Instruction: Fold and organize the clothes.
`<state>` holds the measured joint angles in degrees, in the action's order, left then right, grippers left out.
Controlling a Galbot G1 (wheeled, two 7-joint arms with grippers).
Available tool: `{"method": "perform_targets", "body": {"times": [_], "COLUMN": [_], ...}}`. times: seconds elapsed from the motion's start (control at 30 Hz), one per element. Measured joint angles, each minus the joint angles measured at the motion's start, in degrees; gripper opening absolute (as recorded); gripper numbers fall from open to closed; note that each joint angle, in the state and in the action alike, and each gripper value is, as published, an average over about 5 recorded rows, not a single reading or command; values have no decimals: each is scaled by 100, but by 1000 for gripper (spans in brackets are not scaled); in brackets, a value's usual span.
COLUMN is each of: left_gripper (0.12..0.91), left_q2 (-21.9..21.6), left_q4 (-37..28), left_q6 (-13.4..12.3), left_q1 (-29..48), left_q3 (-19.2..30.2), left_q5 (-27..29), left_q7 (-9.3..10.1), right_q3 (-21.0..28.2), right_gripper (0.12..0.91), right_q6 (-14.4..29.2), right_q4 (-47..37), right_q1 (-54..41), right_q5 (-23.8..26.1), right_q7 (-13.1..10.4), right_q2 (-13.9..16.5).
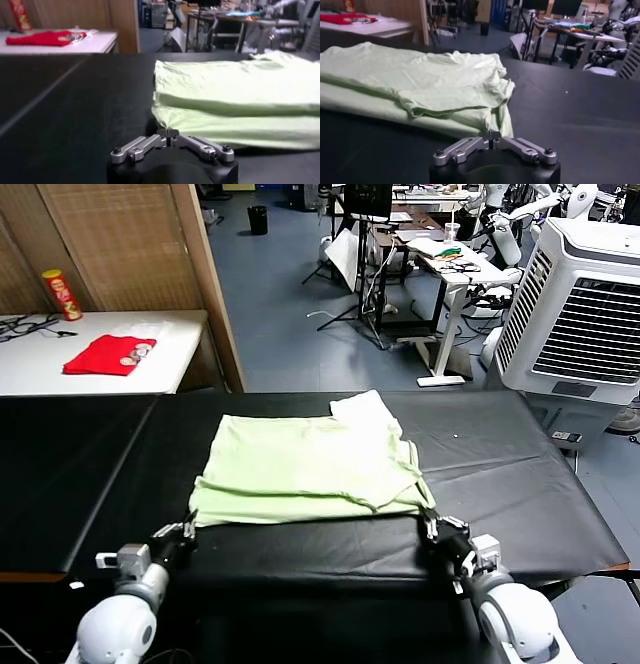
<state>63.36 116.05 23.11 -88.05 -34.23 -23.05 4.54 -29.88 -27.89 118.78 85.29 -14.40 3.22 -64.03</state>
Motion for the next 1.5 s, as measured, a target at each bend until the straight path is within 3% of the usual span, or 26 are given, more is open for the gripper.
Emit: {"method": "perform_targets", "body": {"times": [0.33,0.43,0.53,0.7,0.8,0.87,1.0,1.2,1.37,1.5], "left_gripper": [129,146,254,538,692,755,796,798,798,798], "left_q2": [-201,-162,-95,68,120,95,-55,-410,-620,-622], "left_q4": [799,895,997,1260,1485,1597,1560,976,116,-794], "left_q6": [-46,0,105,266,274,298,429,716,896,957], "left_q1": [-1248,-1438,-1571,-1838,-1930,-1881,-1373,140,1493,2451], "left_q3": [-334,-378,-427,-567,-679,-762,-811,-469,43,526], "left_q5": [33,31,-26,-125,-210,-367,-763,-1443,-1898,-2099], "left_q7": [27,106,163,156,152,174,296,504,665,683], "right_q3": [-203,-208,-265,-449,-565,-584,-413,246,924,1410], "right_gripper": [142,251,417,689,778,792,798,798,798,798], "right_q6": [-78,-88,-137,-223,-190,-117,41,129,123,4], "right_q4": [644,773,941,1326,1436,1382,908,-413,-1792,-2848], "right_q1": [926,1102,1265,1445,1314,1068,157,-1650,-3100,-4098], "right_q5": [-46,-45,-52,-283,-572,-688,-754,-740,-747,-784], "right_q7": [83,136,184,175,99,43,-39,-296,-443,-462], "right_q2": [-140,-167,-149,-72,1,59,152,119,-40,-229]}}
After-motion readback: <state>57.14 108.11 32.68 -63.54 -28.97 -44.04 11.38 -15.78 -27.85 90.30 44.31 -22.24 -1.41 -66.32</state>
